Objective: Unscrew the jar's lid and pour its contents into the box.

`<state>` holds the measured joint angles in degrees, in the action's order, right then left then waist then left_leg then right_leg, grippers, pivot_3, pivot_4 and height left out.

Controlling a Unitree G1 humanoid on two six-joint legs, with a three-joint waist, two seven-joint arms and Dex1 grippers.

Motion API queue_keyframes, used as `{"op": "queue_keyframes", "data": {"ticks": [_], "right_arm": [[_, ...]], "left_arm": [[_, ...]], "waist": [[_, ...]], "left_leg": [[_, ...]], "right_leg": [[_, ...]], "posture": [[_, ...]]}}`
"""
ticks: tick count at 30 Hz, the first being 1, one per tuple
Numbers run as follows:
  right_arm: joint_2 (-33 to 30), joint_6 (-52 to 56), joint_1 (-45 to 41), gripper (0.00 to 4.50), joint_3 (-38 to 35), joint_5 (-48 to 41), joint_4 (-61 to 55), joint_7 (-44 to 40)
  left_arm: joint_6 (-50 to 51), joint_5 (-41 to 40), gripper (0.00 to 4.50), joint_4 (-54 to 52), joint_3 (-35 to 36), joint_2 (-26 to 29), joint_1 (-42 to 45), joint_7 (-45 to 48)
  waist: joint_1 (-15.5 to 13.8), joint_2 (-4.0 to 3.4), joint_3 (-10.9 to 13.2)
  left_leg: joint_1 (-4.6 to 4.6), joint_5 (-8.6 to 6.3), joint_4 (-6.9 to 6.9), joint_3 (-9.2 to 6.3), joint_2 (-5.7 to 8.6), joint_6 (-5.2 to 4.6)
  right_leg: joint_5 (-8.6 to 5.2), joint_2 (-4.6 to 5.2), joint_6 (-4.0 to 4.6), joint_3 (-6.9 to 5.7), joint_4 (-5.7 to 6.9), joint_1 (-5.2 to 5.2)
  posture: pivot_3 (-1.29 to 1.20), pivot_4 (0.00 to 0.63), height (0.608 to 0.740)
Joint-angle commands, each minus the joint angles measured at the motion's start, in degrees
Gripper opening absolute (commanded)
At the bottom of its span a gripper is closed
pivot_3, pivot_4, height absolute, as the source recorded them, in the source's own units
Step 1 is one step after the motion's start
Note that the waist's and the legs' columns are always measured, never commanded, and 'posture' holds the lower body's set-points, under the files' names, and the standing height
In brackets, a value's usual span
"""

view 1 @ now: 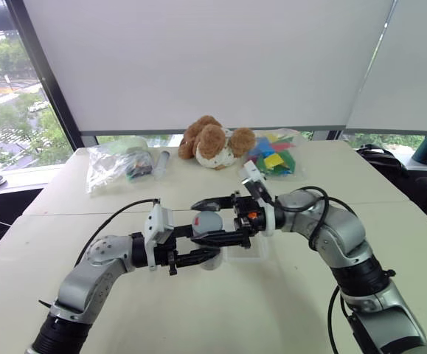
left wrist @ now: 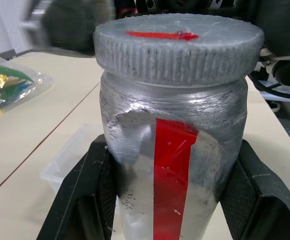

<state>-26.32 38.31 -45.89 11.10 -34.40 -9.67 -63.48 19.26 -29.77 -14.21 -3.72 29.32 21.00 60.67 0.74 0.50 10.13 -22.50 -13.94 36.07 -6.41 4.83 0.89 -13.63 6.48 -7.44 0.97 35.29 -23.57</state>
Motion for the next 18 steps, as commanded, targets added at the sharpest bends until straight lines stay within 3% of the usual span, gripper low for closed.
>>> {"op": "queue_keyframes", "data": {"ticks": [1, 10, 13, 18], "right_arm": [[0.77, -1.55, -0.49, 2.36, -1.43, -1.21, -0.77, -1.03], [2.08, 6.76, 2.45, 2.36, -15.66, -19.59, -4.3, 2.73], [-1.67, 4.77, 7.59, 2.36, -20.38, -18.58, -5.07, 3.93], [-8.11, -13.22, 22.44, 2.36, -28.39, -5.67, 1.39, 2.43]], "left_arm": [[-0.42, -0.69, 2.06, -2.26, 0.57, 0.26, 0.22, -0.27], [-0.06, -2.49, 2.06, -2.73, 1.88, 1.79, -0.15, 0.73], [-0.42, -3.02, 2.06, -1.73, 3.05, 2.24, 0.68, 0.65], [-0.2, -3.91, 2.06, -0.99, 4.69, 3.24, 0.64, 1.38]], "waist": [[-0.03, 0.0, 0.0], [-0.1, -0.08, 0.04], [-0.49, -0.04, 0.02], [-1.12, -0.06, 0.04]], "left_leg": [[0.0, 0.0, 0.0, 0.0, 0.0, 0.0], [0.0, 0.0, -0.01, -0.03, 0.01, 0.0], [0.0, 0.0, 0.02, -0.08, 0.01, 0.0], [0.0, 0.0, 0.02, 0.03, 0.07, -0.01]], "right_leg": [[0.0, 0.0, 0.0, 0.0, 0.0, 0.0], [0.0, 0.02, 0.0, 0.02, 0.0, 0.01], [-0.01, 0.01, 0.02, -0.04, -0.04, 0.09], [-0.02, 0.06, 0.01, -0.03, -0.1, 0.11]], "posture": [[0.0, 0.15, 0.74], [0.0, 0.15, 0.74], [0.0, 0.15, 0.74], [0.0, 0.15, 0.74]]}}
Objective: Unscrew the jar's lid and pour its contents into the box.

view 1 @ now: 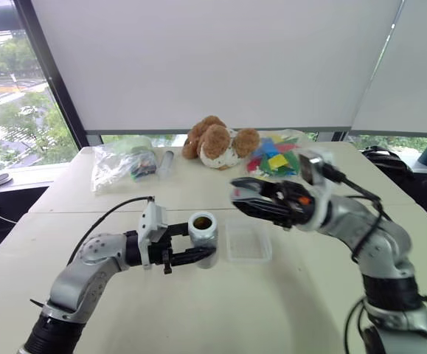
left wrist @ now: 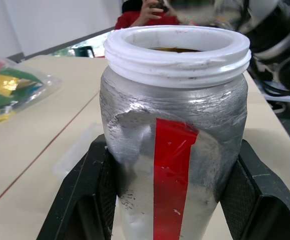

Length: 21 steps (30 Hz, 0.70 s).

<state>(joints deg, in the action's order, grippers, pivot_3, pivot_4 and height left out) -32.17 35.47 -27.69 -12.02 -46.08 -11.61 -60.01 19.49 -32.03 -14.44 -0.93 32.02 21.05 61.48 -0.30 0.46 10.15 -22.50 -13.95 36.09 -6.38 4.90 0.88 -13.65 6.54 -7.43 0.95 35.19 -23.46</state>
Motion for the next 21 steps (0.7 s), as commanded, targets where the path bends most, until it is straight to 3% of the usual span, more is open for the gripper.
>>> {"op": "queue_keyframes", "data": {"ticks": [1, 8, 15, 19, 21], "right_arm": [[-3.33, -15.97, 7.35, 2.36, -6.94, 9.21, 6.66, -1.84], [-4.73, -41.04, 15.01, 2.36, -12.49, 19.61, 30.29, -2.34], [-4.44, -50.18, 13.88, 2.36, -13.35, 21.89, 46.18, 0.08], [-4.72, -48.13, 14.31, 4.25, -13.9, 19.65, 46.79, -0.04], [-4.64, -47.48, 14.59, 4.38, -14.75, 18.21, 45.12, 0.58]], "left_arm": [[-0.16, -1.98, 2.06, -0.52, 2.19, 0.56, 0.8, 0.5], [-0.2, -1.91, 2.06, 2.29, 2.44, 0.79, 3.28, 0.88], [1.62, -2.69, 2.06, 4.57, 2.69, 0.12, 6.44, 0.06], [2.06, -2.4, 2.06, 5.05, 2.31, 0.24, 7.18, 0.69], [0.83, -1.06, 2.06, 6.13, 2.03, 0.48, 7.89, 1.35]], "waist": [[-0.14, -0.03, 0.01], [0.4, -0.05, 0.03], [1.27, -0.07, 0.03], [1.12, -0.08, 0.03], [1.07, -0.08, 0.03]], "left_leg": [[0.0, 0.0, 0.0, 0.02, 0.0, 0.0], [0.11, 0.03, 0.06, 0.12, 0.01, 0.01], [0.17, 0.04, 0.02, 0.1, -0.02, 0.02], [0.17, 0.04, 0.03, 0.1, -0.02, 0.02], [0.17, 0.04, 0.03, 0.09, -0.02, 0.02]], "right_leg": [[0.0, 0.0, 0.0, 0.01, 0.0, -0.01], [0.0, -0.02, -0.01, 0.08, 0.07, 0.07], [0.01, -0.05, -0.02, 0.1, 0.09, 0.1], [0.01, -0.05, -0.01, 0.12, 0.08, 0.11], [0.0, -0.05, -0.01, 0.12, 0.09, 0.12]], "posture": [[0.0, 0.15, 0.74], [0.0, 0.15, 0.74], [0.0, 0.15, 0.74], [0.0, 0.15, 0.74], [0.0, 0.15, 0.74]]}}
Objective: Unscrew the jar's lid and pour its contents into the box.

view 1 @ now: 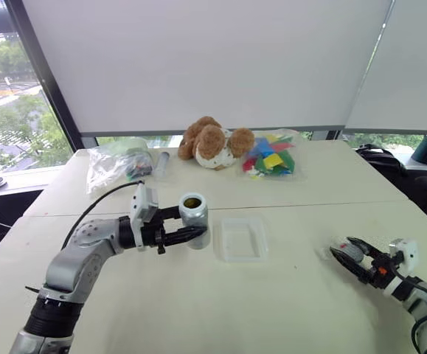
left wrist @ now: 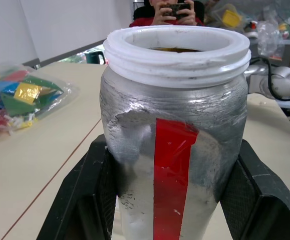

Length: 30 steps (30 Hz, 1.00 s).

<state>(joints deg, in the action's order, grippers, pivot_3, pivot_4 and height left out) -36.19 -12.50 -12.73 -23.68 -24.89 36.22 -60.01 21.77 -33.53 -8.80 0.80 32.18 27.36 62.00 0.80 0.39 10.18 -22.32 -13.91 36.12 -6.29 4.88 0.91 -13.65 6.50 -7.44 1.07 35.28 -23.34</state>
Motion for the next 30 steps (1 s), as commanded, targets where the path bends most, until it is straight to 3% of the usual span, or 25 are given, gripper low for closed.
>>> {"op": "queue_keyframes", "data": {"ticks": [1, 5, 12, 15, 21, 23, 26, 30], "right_arm": [[-0.87, 0.76, 0.17, 4.38, -3.35, -3.52, -4.24, 0.65], [-2.13, 5.86, 4.51, 4.38, -3.38, -6.86, -16.11, -0.69], [-6.8, 19.77, 12.27, 4.38, 1.97, -13.04, -47.48, -2.47], [-7.08, 21.75, 12.92, 4.38, 3.43, -13.09, -51.62, -2.18], [-6.13, 22.04, 13.75, 4.38, 4.14, -12.08, -52.43, -1.58], [-5.95, 21.81, 14.79, 4.38, 3.87, -11.9, -52.32, -1.5], [-5.4, 21.38, 17.98, 4.38, 2.17, -11.77, -52.91, -0.58], [-4.85, 20.57, 21.3, 4.38, 0.43, -11.46, -53.42, 0.45]], "left_arm": [[-2.21, 1.41, 2.06, 1.16, 0.12, 0.45, 2.05, 0.89], [-4.77, 5.19, 2.06, 3.66, -0.82, 0.44, 3.96, 0.07], [-13.58, 18.6, 2.06, 10.78, -6.68, -0.05, 9.58, -3.49], [-20.96, 23.13, 2.06, 13.81, -8.65, -2.13, 12.06, -5.15], [-40.11, 40.83, 2.06, 22.76, -15.56, -4.14, 16.92, -16.12], [-46.77, 47.73, 2.06, 26.78, -17.44, -4.92, 18.7, -22.97], [-55.72, 64.15, 2.06, 33.97, -22.42, -5.56, 22.5, -40.51], [-59.3, 83.48, 2.06, 38.24, -28.99, -4.91, 27.21, -64.0]], "waist": [[-0.05, -0.01, 0.0], [-0.16, -0.02, 0.01], [-0.21, -0.03, 0.04], [-0.44, -0.03, 0.05], [-1.63, 0.0, 0.06], [-1.72, 0.0, 0.07], [-2.02, 0.11, 0.13], [-2.32, 0.18, 0.17]], "left_leg": [[0.0, 0.0, 0.0, -0.01, 0.0, 0.0], [-0.01, 0.0, 0.0, -0.03, 0.01, 0.0], [-0.03, 0.0, 0.03, -0.06, 0.01, 0.0], [-0.05, 0.0, 0.03, -0.08, 0.01, 0.0], [-0.09, 0.0, 0.05, -0.05, 0.14, 0.0], [-0.09, 0.0, 0.05, -0.06, 0.15, 0.0], [-0.11, 0.0, 0.05, -0.08, 0.18, 0.0], [-0.13, -0.01, 0.07, -0.02, 0.21, -0.02]], "right_leg": [[0.0, 0.0, 0.0, 0.0, 0.0, 0.0], [0.0, 0.0, 0.0, 0.0, 0.0, 0.0], [-0.02, 0.0, -0.04, 0.0, -0.01, 0.0], [-0.03, 0.01, -0.06, -0.02, -0.04, 0.02], [-0.03, 0.16, -0.08, -0.01, -0.08, 0.01], [-0.03, 0.18, -0.11, -0.02, -0.08, 0.01], [0.09, 0.19, -0.35, -0.02, -0.09, 0.02], [0.13, 0.23, -0.43, 0.02, -0.13, 0.02]], "posture": [[0.0, 0.15, 0.74], [0.0, 0.15, 0.74], [0.0, 0.15, 0.74], [0.0, 0.15, 0.74], [0.0, 0.15, 0.74], [0.0, 0.15, 0.74], [0.0, 0.15, 0.74], [0.0, 0.15, 0.74]]}}
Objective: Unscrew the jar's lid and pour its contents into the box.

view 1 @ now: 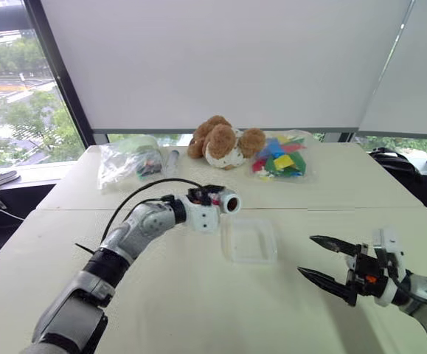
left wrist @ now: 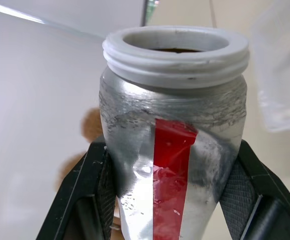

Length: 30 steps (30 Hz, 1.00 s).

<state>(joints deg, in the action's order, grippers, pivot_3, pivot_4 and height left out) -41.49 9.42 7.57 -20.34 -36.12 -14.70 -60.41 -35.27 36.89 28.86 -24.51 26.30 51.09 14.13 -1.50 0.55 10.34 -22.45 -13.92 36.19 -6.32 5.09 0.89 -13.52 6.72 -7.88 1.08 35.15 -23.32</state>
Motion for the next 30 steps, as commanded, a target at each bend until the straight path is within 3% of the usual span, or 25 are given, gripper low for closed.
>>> {"op": "queue_keyframes", "data": {"ticks": [1, 3, 7, 10, 15, 21, 25, 27, 30], "right_arm": [[0.63, -1.37, 1.56, 4.38, -3.16, -0.26, -2.75, 1.22], [1.02, -1.45, 2.63, 4.38, -3.46, -0.29, -3.37, 1.88], [1.79, -1.63, 3.67, 4.38, -3.29, -0.12, -4.26, 2.79], [2.26, -1.47, 3.65, 4.38, -3.17, -0.22, -4.55, 3.51], [3.34, -1.33, 3.13, 4.38, -2.1, -0.07, -4.88, 4.78], [4.26, -0.79, 2.18, 4.38, -0.4, 0.09, -5.82, 6.05], [4.34, -0.75, 2.03, 4.38, -0.31, 0.08, -5.88, 6.31], [4.4, -0.84, 2.22, 4.38, -0.58, -0.04, -5.76, 6.36], [4.67, -1.06, 2.36, 4.38, -1.16, -0.43, -5.57, 6.51]], "left_arm": [[-1.72, 18.11, 2.06, 1.31, -5.72, 1.25, 4.75, -22.08], [1.8, 29.28, 2.06, 2.42, -11.09, 1.86, 7.14, -35.16], [9.89, 41.1, 2.06, 8.47, -18.36, 0.75, 10.21, -50.81], [17.93, 46.35, 2.06, 11.14, -20.93, -0.6, 10.69, -61.32], [27.86, 51.21, 2.06, 16.74, -24.74, -4.21, 11.28, -70.9], [33.41, 51.64, 2.06, 22.88, -27.28, -7.76, 12.42, -73.33], [31.35, 48.73, 2.06, 23.53, -27.26, -7.66, 12.58, -73.64], [22.83, 43.2, 2.06, 20.29, -25.36, -5.77, 12.17, -71.09], [3.26, 28.77, 2.06, 15.24, -20.78, -1.64, 10.53, -62.69]], "waist": [[-0.09, 0.04, 0.02], [-0.24, 0.09, 0.05], [-0.69, 0.09, 0.05], [-0.67, 0.12, 0.07], [-0.75, 0.15, 0.09], [-0.63, 0.22, 0.13], [-0.66, 0.25, 0.14], [-0.68, 0.27, 0.16], [-0.6, 0.28, 0.17]], "left_leg": [[0.0, 0.0, 0.0, 0.02, 0.0, 0.0], [0.0, 0.0, 0.0, 0.01, -0.01, 0.0], [0.01, 0.0, 0.02, 0.02, 0.01, 0.0], [0.01, 0.0, 0.02, 0.01, 0.02, 0.0], [-0.02, 0.0, 0.02, -0.02, 0.05, 0.0], [-0.02, 0.0, 0.03, -0.02, 0.06, 0.0], [-0.01, 0.0, 0.03, -0.01, 0.04, 0.0], [-0.02, 0.0, 0.03, -0.02, 0.04, 0.0], [-0.02, 0.0, 0.03, -0.02, 0.04, 0.02]], "right_leg": [[0.01, 0.0, -0.02, 0.01, 0.0, 0.0], [0.01, -0.01, -0.05, 0.0, 0.01, 0.0], [-0.04, -0.01, -0.14, 0.0, 0.05, 0.01], [-0.06, -0.02, -0.18, -0.01, 0.09, 0.0], [-0.09, -0.02, -0.24, -0.03, 0.1, 0.0], [-0.1, -0.01, -0.26, -0.04, 0.14, -0.01], [-0.1, -0.01, -0.26, -0.04, 0.19, -0.04], [-0.1, -0.01, -0.25, -0.04, 0.2, -0.04], [-0.08, 0.05, -0.24, -0.03, 0.2, -0.08]], "posture": [[0.0, 0.15, 0.74], [0.0, 0.15, 0.74], [0.0, 0.15, 0.74], [0.0, 0.15, 0.74], [0.0, 0.15, 0.74], [0.0, 0.15, 0.74], [0.0, 0.15, 0.74], [0.0, 0.15, 0.74], [0.0, 0.15, 0.74]]}}
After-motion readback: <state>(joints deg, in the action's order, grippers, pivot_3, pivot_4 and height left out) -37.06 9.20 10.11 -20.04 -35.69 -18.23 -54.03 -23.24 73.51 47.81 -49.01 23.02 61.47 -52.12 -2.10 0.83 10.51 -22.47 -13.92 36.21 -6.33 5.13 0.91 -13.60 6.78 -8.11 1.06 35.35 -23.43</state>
